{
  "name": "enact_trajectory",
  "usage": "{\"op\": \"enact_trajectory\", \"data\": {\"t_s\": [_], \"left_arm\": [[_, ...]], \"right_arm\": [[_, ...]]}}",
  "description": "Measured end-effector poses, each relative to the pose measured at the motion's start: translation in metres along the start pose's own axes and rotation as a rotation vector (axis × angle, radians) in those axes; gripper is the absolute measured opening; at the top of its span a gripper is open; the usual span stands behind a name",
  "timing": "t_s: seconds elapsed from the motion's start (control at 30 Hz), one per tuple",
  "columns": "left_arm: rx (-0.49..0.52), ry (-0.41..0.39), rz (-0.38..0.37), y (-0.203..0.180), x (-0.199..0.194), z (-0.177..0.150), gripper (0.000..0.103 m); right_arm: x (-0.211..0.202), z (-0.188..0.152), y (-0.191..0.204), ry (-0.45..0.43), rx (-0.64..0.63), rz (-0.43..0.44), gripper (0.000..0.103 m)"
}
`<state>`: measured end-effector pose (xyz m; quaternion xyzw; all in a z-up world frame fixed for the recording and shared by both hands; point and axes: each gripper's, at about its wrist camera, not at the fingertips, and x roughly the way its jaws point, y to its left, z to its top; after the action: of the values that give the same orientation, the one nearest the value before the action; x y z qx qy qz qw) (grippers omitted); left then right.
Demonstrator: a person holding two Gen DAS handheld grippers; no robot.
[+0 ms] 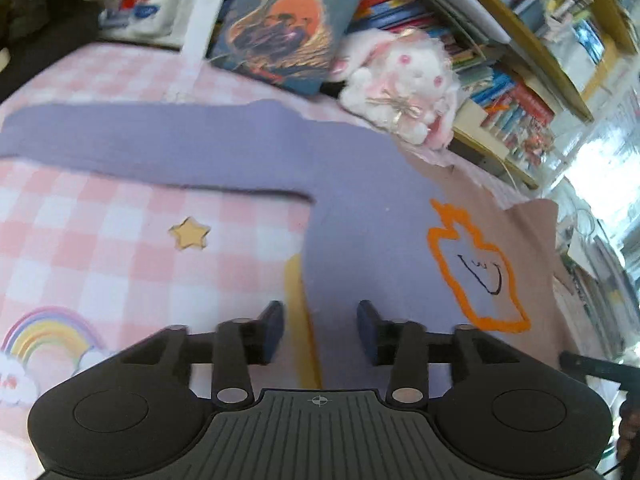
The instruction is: Fold clothes
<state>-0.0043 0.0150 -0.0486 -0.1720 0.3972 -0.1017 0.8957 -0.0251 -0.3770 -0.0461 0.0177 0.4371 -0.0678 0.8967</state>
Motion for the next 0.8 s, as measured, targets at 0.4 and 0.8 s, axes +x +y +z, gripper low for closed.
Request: {"op": "enact_trajectory", "data": {"t_s": [0.4, 0.8], "left_arm": [[0.008, -0.046, 0.104, 0.017, -0.035, -0.009, 0.002], [0.024, -0.002, 0.070, 0.014, -0.030, -0.013, 0.003]], "right_arm": [[-0.007, -0.006, 0.018, -0.026, -0.025, 0.044, 0.010], [-0.023, -0.020, 0.043, -0.031, -0.071, 0.178, 0.009]]}}
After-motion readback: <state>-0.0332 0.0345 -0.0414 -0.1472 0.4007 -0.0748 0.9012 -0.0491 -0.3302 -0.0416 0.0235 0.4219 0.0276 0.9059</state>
